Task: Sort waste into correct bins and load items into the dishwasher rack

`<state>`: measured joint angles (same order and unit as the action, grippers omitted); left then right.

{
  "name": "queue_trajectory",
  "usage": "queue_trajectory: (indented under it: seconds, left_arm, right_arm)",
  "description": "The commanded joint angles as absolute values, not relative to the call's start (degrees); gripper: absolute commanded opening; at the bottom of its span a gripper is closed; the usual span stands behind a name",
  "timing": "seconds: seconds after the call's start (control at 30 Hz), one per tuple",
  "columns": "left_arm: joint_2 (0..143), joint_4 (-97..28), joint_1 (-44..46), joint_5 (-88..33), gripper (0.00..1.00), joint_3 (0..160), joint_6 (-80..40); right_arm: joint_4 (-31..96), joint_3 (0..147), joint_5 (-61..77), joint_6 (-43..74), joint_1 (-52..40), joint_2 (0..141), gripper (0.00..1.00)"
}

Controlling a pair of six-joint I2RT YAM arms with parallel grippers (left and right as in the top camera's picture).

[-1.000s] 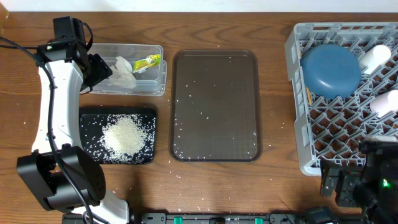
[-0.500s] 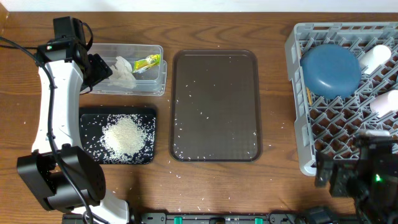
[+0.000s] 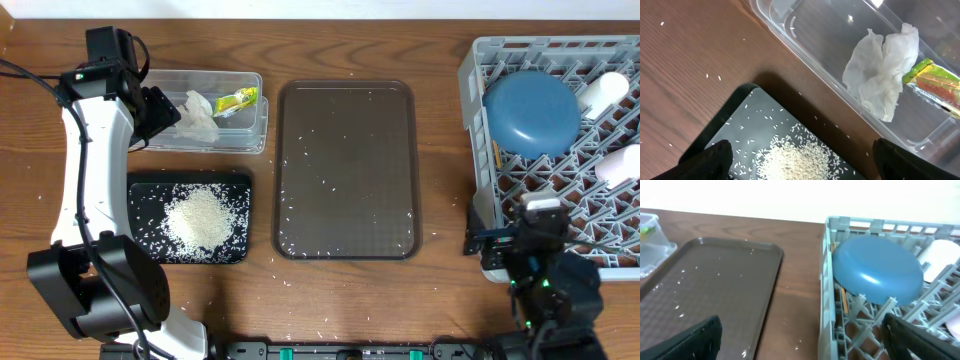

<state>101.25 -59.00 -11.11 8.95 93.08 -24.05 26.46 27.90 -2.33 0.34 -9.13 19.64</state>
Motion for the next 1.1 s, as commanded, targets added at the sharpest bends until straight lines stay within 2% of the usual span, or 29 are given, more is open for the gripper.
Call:
queue_trajectory:
  seconds: [0.0, 0.37, 0.7, 0.9, 1.07]
  left_arm:
    - [100.0, -59.3, -11.3, 9.0, 0.92, 92.8, -24.5]
    - [100.0, -59.3, -11.3, 9.0, 0.92, 92.8, -24.5]
    - [100.0, -59.3, -11.3, 9.0, 0.92, 92.8, -24.5]
    - [100.0, -59.3, -11.3, 9.0, 0.92, 92.8, -24.5]
    - [100.0, -59.3, -11.3, 9.0, 0.92, 92.8, -24.5]
  right_arm:
    - [20.0, 21.1, 0.3, -1.1, -8.1, 15.6, 0.99]
    - [4.1, 7.6, 3.8, -0.9, -3.8, 6.5, 0.99]
    - [-2.0, 0.2, 6.3, -0.9, -1.3, 0.3, 0.99]
    - [-1.8, 0.3, 6.7, -0.9, 1.3, 0.3, 0.99]
    - [4.0, 0.3, 6.6, -0.9, 2.0, 0.3, 0.99]
